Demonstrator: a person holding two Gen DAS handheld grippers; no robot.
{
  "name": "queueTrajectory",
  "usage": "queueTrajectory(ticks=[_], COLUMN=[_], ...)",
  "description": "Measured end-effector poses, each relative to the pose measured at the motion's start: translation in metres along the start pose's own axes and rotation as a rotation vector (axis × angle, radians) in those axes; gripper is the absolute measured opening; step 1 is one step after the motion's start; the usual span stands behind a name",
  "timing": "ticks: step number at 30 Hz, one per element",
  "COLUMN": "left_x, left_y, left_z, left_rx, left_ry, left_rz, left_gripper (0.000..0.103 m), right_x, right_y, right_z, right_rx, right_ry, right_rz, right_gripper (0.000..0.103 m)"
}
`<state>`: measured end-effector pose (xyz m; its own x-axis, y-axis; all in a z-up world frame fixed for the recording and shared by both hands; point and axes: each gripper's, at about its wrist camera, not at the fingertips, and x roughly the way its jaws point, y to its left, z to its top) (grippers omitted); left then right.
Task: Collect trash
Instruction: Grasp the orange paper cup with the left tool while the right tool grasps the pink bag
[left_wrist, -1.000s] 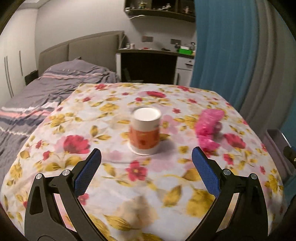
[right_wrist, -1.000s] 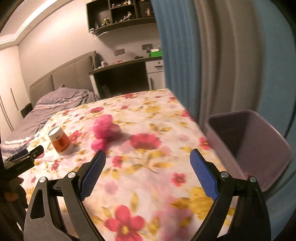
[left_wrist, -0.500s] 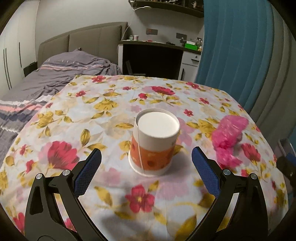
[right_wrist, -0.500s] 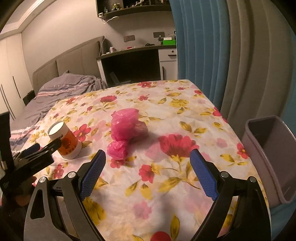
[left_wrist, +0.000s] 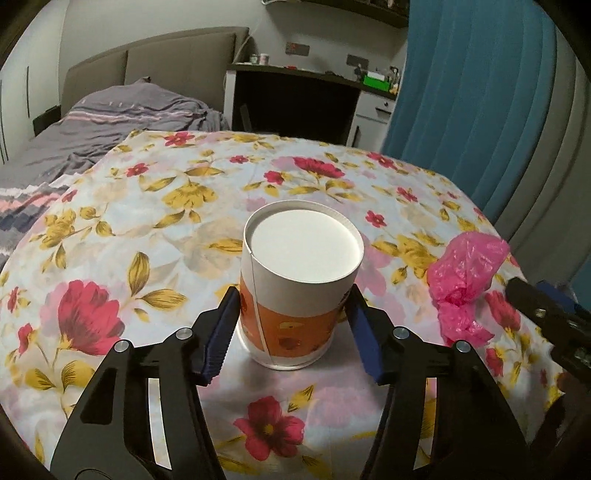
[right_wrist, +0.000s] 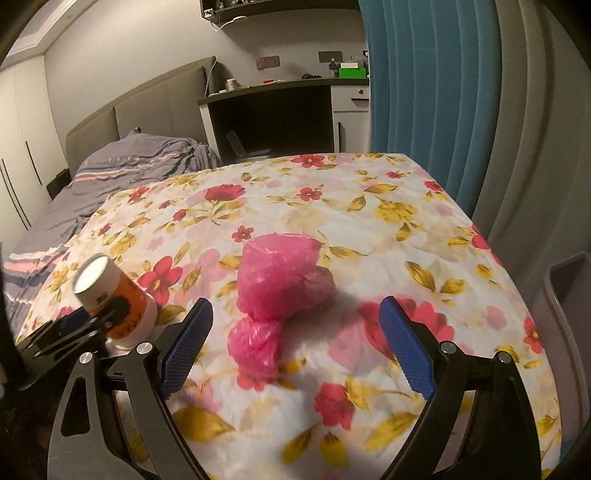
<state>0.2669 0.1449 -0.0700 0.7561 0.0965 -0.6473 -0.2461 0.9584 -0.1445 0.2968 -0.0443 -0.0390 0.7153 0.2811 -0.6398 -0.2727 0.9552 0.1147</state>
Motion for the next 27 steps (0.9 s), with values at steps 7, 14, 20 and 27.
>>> queueTrajectory(ticks=[7, 14, 20, 27], left_x=[-0.014, -0.012, -0.010, -0.012], left_y=[0.014, 0.027, 0.025, 0.021], left_z=[0.003, 0.003, 0.001, 0.000], left_rx=[-0.029, -0.070, -0.060, -0.040], left_ry=[-0.054, -0.035, -0.028, -0.036], left_rz=[0.047, 0.033, 0.026, 0.029], left_gripper=[0.057, 0.057, 0.057, 0.057], right_x=[0.025, 0.053, 0.048, 0.019], right_y=[0.010, 0.019, 0.026, 0.017], right_z=[0.006, -0.001, -0.005, -0.009], right_rx=[-0.009, -0.026, -0.060, -0.063], right_ry=[0.024, 0.087, 0.082, 0.045], right_rz=[-0.015, -0.021, 0.011, 0.014], right_gripper=[0.081, 0.055, 0.031, 0.029])
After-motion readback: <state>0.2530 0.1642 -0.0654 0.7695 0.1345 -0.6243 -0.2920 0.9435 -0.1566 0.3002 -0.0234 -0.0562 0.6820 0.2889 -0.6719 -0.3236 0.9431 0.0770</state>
